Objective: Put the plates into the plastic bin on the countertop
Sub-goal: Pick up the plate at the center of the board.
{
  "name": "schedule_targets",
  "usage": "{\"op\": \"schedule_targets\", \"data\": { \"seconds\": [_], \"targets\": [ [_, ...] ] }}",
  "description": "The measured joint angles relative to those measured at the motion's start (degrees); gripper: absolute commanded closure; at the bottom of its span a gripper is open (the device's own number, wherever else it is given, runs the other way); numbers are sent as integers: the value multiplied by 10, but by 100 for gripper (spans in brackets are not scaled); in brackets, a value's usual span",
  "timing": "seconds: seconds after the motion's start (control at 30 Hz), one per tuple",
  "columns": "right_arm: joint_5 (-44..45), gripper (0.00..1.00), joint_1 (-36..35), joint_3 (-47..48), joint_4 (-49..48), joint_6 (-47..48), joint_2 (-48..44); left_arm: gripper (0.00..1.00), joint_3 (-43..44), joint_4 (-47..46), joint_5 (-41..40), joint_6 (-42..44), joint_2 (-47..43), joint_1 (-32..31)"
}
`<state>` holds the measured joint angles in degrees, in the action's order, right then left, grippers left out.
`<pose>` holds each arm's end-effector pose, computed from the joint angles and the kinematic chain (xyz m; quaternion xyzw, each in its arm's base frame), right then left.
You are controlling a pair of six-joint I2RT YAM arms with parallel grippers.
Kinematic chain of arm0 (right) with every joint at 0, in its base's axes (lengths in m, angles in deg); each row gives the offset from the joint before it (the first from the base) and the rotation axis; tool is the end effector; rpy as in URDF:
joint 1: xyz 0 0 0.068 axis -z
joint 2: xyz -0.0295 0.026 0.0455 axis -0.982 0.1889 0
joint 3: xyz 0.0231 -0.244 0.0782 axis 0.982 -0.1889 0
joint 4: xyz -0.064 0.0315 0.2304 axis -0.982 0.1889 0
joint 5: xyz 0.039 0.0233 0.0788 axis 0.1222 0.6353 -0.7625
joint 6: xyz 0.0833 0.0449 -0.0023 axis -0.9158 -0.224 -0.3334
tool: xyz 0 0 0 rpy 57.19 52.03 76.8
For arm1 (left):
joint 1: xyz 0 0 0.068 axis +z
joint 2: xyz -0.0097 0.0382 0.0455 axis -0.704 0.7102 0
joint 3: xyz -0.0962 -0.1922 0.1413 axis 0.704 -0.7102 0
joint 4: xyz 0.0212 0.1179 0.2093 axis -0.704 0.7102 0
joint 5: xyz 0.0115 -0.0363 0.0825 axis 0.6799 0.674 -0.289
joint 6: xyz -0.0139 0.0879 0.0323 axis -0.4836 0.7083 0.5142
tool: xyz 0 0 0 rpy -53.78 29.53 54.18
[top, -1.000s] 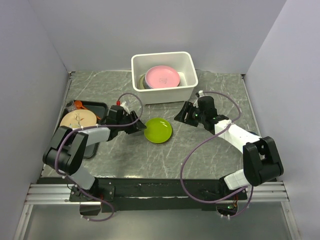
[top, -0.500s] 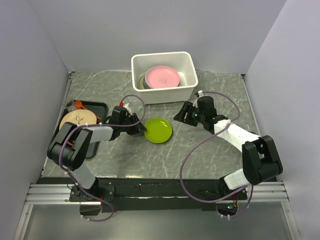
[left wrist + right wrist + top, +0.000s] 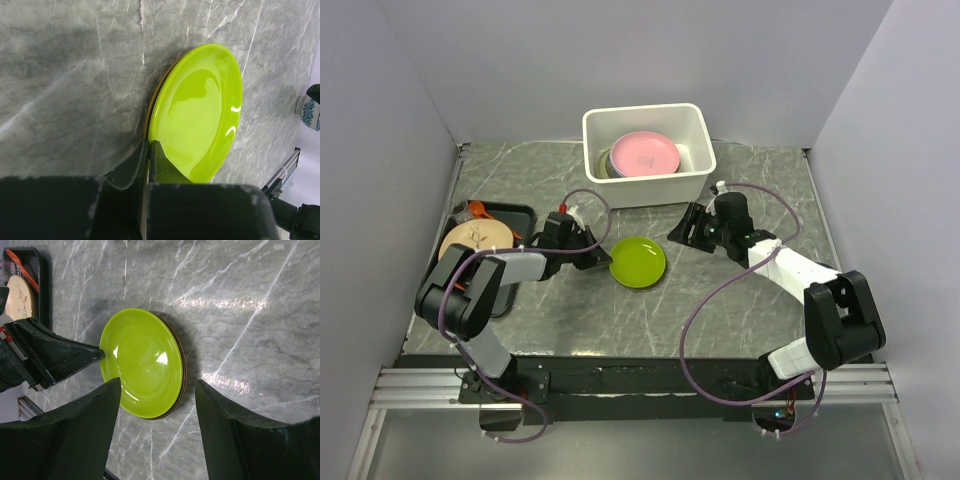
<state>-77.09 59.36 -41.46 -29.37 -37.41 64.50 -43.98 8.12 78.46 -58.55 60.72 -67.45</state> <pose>0.3024 0.1369 0.1861 0.0437 0.8828 0.3288 0.3327 0.3017 -0.1592 0.1141 -0.0819 0.8894 -0.3655 0.2619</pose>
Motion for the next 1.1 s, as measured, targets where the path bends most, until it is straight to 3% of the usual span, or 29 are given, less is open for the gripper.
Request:
{"op": "schedule_targets", "data": {
  "seconds": [1.1],
  "targets": [
    [-33, 30, 0, -20, -7, -3, -27, 99, -3, 36, -12, -1, -113, 0]
  ]
}}
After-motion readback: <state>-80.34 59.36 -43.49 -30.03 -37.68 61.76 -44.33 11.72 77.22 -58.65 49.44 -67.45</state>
